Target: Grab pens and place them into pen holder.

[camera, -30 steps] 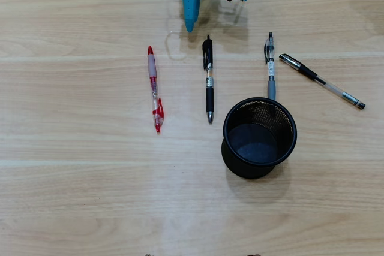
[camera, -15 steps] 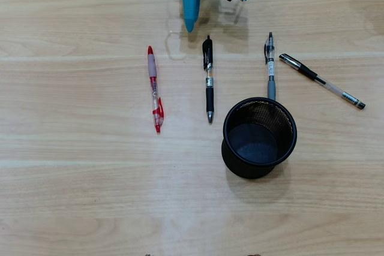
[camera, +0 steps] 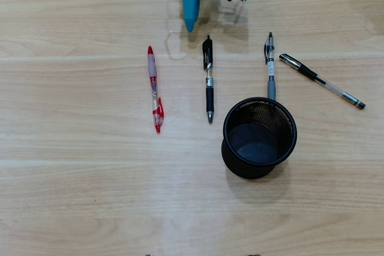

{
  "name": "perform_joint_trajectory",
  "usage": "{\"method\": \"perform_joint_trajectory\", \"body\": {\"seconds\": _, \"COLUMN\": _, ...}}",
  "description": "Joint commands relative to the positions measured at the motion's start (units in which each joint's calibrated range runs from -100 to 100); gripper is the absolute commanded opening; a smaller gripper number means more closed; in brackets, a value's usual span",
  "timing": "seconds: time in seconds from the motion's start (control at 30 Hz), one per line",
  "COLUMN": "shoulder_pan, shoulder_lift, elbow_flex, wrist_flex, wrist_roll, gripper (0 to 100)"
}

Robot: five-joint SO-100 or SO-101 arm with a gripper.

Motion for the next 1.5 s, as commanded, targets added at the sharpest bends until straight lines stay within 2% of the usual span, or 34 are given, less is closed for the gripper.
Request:
{"method": "perform_joint_trajectory", "body": {"seconds": 0.0, "shoulder_pan": -0.1, "shoulder_lift": 0.0, "elbow_flex": -2.1, "wrist_flex": 2.5, "wrist_roll": -0.3, "gripper": 19}}
{"method": "perform_joint_trajectory", "body": {"seconds": 0.47, "shoulder_pan": 0.3, "shoulder_lift": 0.5, "elbow_flex": -3.1, "wrist_flex": 2.4, "wrist_roll": -0.4, "gripper": 19}}
{"method": "perform_joint_trajectory", "body": {"seconds": 0.53, "shoulder_pan": 0.4, "shoulder_lift": 3.0, "elbow_flex": -5.6, "wrist_flex": 0.9, "wrist_roll": -1.8, "gripper": 19}}
{"method": "perform_joint_trajectory", "body": {"seconds": 0.7, "shoulder_pan": 0.2, "shoulder_lift": 25.0, "elbow_flex": -19.9, "wrist_flex": -8.3, "wrist_roll": -6.6, "gripper": 19}}
{"method": "perform_joint_trajectory", "body": {"seconds": 0.77, "shoulder_pan": -0.1, "shoulder_lift": 38.5, "elbow_flex": -28.6, "wrist_flex": -12.3, "wrist_roll": -6.8, "gripper": 19}}
{"method": "perform_joint_trajectory", "body": {"seconds": 0.8, "shoulder_pan": 0.0, "shoulder_lift": 52.2, "elbow_flex": -39.0, "wrist_flex": -13.6, "wrist_roll": -7.1, "gripper": 19}}
{"method": "perform_joint_trajectory", "body": {"seconds": 1.0, "shoulder_pan": 1.5, "shoulder_lift": 84.2, "elbow_flex": -72.8, "wrist_flex": -9.7, "wrist_roll": -10.7, "gripper": 19}}
{"method": "perform_joint_trajectory", "body": {"seconds": 1.23, "shoulder_pan": 9.8, "shoulder_lift": 101.9, "elbow_flex": -98.3, "wrist_flex": 5.6, "wrist_roll": -21.5, "gripper": 19}}
{"method": "perform_joint_trajectory", "body": {"seconds": 1.47, "shoulder_pan": 13.8, "shoulder_lift": 111.0, "elbow_flex": -99.5, "wrist_flex": 8.7, "wrist_roll": -30.6, "gripper": 19}}
